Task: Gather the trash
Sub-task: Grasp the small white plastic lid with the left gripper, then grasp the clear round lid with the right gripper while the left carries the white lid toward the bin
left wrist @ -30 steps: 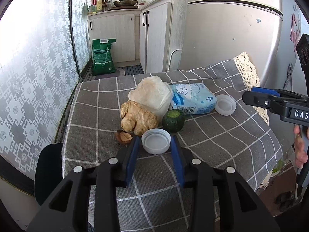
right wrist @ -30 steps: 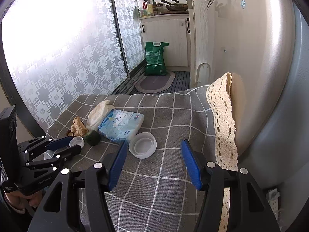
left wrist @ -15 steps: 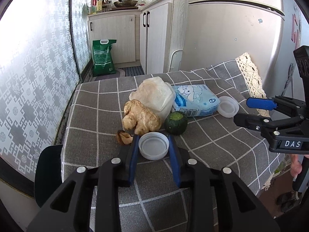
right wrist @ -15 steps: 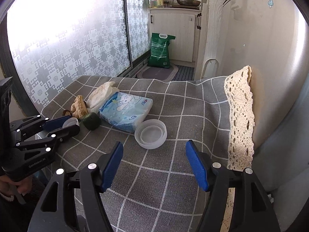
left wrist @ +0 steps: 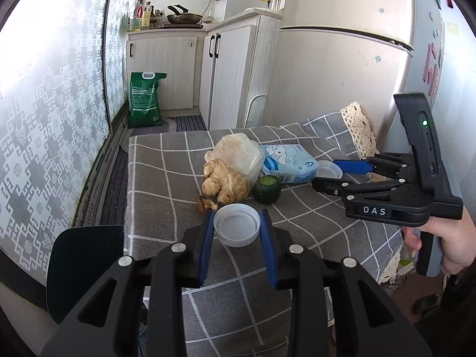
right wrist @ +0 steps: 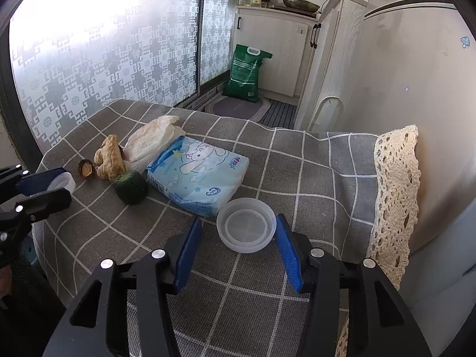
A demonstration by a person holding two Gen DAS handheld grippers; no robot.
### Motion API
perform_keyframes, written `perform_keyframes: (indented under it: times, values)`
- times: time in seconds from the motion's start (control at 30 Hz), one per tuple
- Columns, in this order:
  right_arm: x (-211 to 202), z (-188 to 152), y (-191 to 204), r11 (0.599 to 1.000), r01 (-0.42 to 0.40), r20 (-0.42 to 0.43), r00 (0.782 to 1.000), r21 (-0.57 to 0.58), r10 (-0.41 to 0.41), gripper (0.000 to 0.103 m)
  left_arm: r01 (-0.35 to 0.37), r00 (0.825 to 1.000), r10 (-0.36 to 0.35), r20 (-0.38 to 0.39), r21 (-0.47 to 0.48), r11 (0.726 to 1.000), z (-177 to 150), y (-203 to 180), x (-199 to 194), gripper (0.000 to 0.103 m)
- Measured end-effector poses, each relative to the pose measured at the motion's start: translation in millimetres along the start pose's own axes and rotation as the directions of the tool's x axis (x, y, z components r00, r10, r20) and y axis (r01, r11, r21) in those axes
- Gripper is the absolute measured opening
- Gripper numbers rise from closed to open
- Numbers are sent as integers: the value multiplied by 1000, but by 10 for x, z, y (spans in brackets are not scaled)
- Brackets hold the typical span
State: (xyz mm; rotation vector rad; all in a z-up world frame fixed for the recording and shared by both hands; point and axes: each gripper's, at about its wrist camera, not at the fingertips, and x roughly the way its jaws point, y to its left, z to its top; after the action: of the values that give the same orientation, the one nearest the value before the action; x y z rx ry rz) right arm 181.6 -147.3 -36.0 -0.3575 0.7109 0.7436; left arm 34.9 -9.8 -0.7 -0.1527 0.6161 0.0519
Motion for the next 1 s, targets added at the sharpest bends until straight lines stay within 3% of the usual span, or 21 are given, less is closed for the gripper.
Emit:
perform_keyframes:
  times: [0.1,0.43,0.67,1.0]
  values:
    - [19,25,2,1000,9,-9,1000,4,-9,39,5,1000,-5,25,-12,1000,10,98,-87,32]
    - [-149,27,203,1000,21,-60,998,-4,-21,39,-14,997,20,69,-81,997,27,432,-297,32]
    - [-399,144,431,999,-35,-26,999,-3,35,39,-39,994,52,97,-123,992,42,649,-422,32]
    - [-453,426,897,993,-105,6,994,-55,105,39,-115,989,129,74,-171,979,-76,1079,-500,32]
